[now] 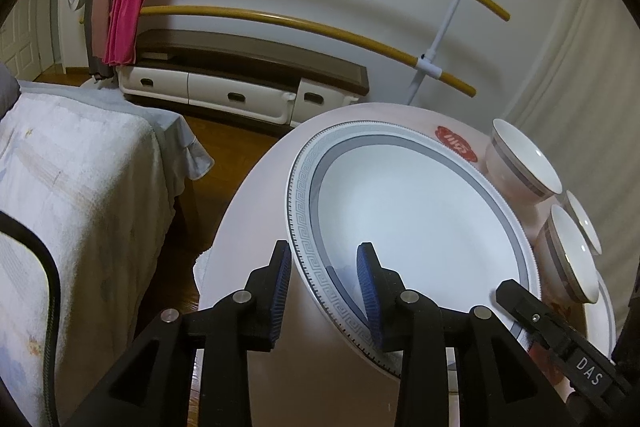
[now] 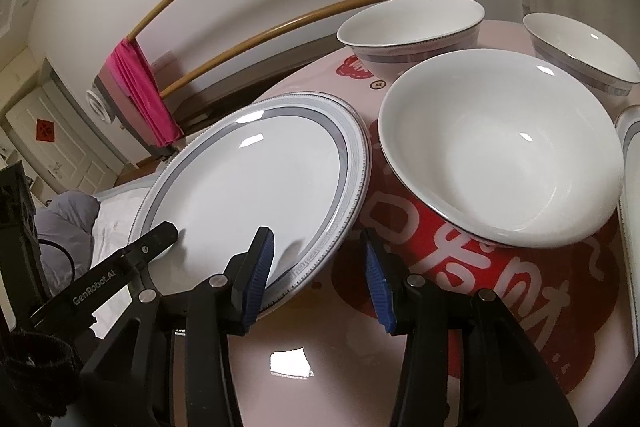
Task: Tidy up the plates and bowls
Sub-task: 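Lower the plate onto the other plate and open both tools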
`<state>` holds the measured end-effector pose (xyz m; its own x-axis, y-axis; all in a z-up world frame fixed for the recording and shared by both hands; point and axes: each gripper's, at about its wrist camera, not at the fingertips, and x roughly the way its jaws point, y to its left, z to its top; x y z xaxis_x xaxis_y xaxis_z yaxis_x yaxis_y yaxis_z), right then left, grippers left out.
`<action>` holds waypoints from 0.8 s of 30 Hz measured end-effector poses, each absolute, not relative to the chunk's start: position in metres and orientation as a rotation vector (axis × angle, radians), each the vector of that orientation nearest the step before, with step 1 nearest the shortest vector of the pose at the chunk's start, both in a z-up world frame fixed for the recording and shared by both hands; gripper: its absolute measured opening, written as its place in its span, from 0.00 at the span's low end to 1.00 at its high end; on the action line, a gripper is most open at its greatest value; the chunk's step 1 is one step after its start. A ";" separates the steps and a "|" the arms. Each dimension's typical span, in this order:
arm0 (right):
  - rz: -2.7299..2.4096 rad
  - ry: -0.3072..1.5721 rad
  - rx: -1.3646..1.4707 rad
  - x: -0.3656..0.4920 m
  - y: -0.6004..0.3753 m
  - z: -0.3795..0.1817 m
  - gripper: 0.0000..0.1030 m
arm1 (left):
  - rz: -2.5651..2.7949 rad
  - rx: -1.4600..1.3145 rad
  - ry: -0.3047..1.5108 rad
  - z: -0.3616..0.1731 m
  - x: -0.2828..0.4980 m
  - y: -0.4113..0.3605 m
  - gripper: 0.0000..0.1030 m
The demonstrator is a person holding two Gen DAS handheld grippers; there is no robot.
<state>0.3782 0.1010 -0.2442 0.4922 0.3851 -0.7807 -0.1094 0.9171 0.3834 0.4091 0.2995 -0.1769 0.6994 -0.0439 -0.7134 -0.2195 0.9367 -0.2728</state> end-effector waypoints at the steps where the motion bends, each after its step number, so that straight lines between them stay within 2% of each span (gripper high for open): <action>1: 0.304 1.020 0.301 0.379 0.102 -0.245 0.45 | 0.101 -0.349 0.803 -0.178 0.411 0.299 0.31; 13: 0.300 1.026 0.311 0.378 0.102 -0.247 0.46 | 0.109 -0.328 0.820 -0.178 0.415 0.293 0.32; 14: 0.300 1.022 0.308 0.378 0.102 -0.246 0.46 | 0.112 -0.322 0.819 -0.176 0.413 0.292 0.33; 17: 0.310 1.012 0.308 0.374 0.101 -0.242 0.46 | 0.120 -0.313 0.816 -0.171 0.406 0.286 0.46; 24: 0.353 1.002 0.308 0.351 0.092 -0.223 0.47 | 0.118 -0.298 0.763 -0.147 0.365 0.266 0.51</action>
<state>0.3511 0.0916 -0.2230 0.4910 0.4249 -0.7605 -0.1464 0.9008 0.4088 0.3655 0.2656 -0.1466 0.7186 -0.0025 -0.6954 -0.2125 0.9514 -0.2230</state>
